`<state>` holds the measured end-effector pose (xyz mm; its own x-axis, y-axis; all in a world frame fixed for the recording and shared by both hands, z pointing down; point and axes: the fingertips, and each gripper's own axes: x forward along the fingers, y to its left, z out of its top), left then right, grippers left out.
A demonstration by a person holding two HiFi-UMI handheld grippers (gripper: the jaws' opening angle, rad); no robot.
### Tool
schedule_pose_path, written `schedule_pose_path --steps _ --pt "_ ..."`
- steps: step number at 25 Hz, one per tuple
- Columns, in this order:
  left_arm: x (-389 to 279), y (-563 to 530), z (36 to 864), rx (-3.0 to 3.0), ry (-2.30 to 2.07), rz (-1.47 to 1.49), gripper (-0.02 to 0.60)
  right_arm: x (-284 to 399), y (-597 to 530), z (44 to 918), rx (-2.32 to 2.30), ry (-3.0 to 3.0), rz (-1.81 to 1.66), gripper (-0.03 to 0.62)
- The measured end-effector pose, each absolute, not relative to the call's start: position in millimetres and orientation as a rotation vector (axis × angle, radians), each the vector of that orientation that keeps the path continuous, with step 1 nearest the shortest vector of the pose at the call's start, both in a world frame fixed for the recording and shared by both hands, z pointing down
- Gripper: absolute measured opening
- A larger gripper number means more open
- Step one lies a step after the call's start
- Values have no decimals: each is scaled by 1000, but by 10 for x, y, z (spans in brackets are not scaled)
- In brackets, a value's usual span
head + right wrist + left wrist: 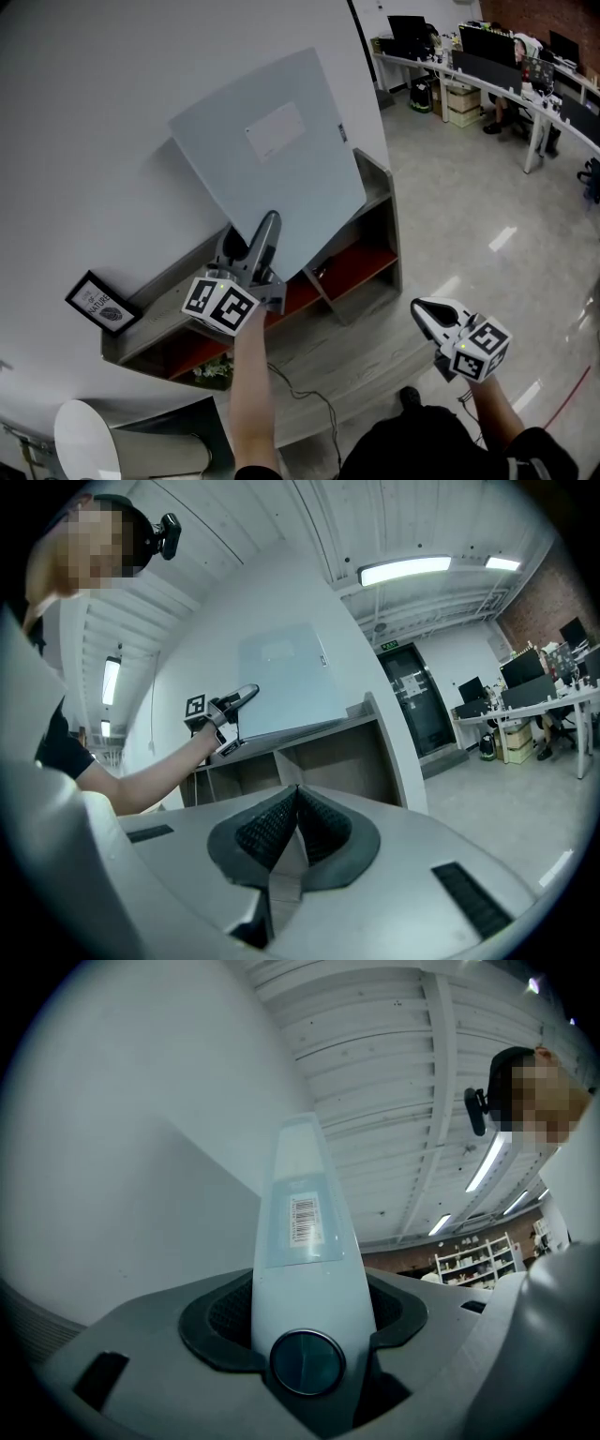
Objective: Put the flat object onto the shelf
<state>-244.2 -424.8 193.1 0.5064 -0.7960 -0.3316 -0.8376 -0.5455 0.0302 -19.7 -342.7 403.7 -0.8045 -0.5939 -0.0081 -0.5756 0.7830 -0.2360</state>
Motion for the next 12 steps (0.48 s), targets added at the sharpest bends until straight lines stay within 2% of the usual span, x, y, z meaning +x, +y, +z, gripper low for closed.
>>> schedule_pose_path --steps 12 --pt "-2229 -4608 1976 -2568 1430 381 288 -84 -3672 4091 -887 2923 -332 14"
